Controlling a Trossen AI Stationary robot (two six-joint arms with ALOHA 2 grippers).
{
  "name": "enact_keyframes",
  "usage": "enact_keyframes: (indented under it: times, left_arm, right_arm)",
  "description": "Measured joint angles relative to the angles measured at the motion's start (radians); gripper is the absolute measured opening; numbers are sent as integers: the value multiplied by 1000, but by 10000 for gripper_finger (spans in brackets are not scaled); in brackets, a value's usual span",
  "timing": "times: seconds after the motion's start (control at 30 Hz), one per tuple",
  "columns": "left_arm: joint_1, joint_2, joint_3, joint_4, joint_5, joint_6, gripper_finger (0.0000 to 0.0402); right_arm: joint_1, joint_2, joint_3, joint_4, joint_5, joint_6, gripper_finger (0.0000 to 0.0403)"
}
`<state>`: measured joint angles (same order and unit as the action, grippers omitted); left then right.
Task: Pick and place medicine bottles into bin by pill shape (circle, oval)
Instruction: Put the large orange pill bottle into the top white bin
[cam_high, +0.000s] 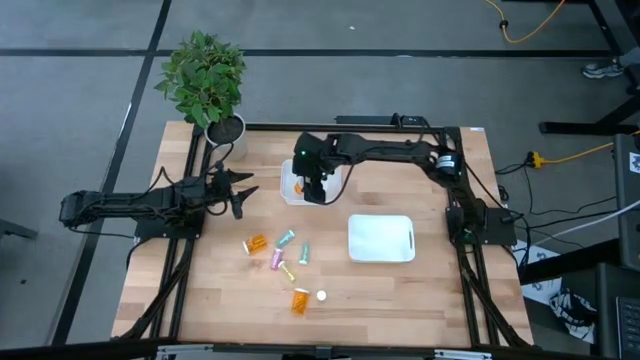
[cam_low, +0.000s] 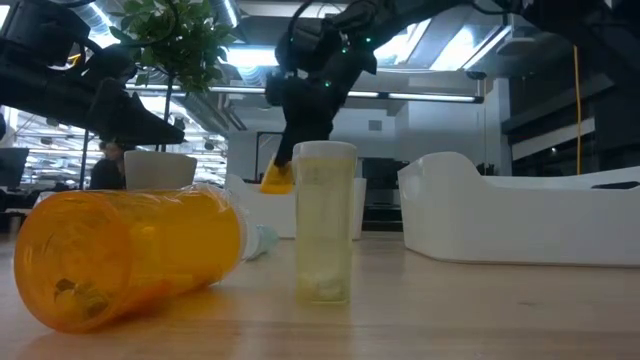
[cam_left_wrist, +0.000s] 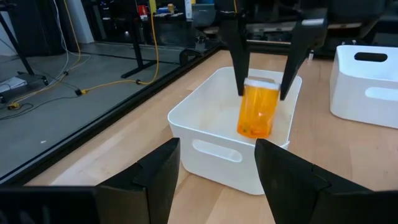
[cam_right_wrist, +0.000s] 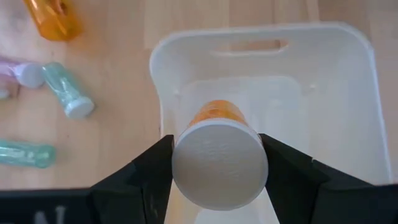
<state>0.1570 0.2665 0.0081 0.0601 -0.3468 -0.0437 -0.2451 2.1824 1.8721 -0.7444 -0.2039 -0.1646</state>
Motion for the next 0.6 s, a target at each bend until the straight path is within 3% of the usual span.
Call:
enact_keyframes:
  times: [0.6]
  left_arm:
    - [0, 0, 0, 0, 0, 0, 202]
  right_arm:
    - [-2, 1, 0, -127, 27, 2, 213]
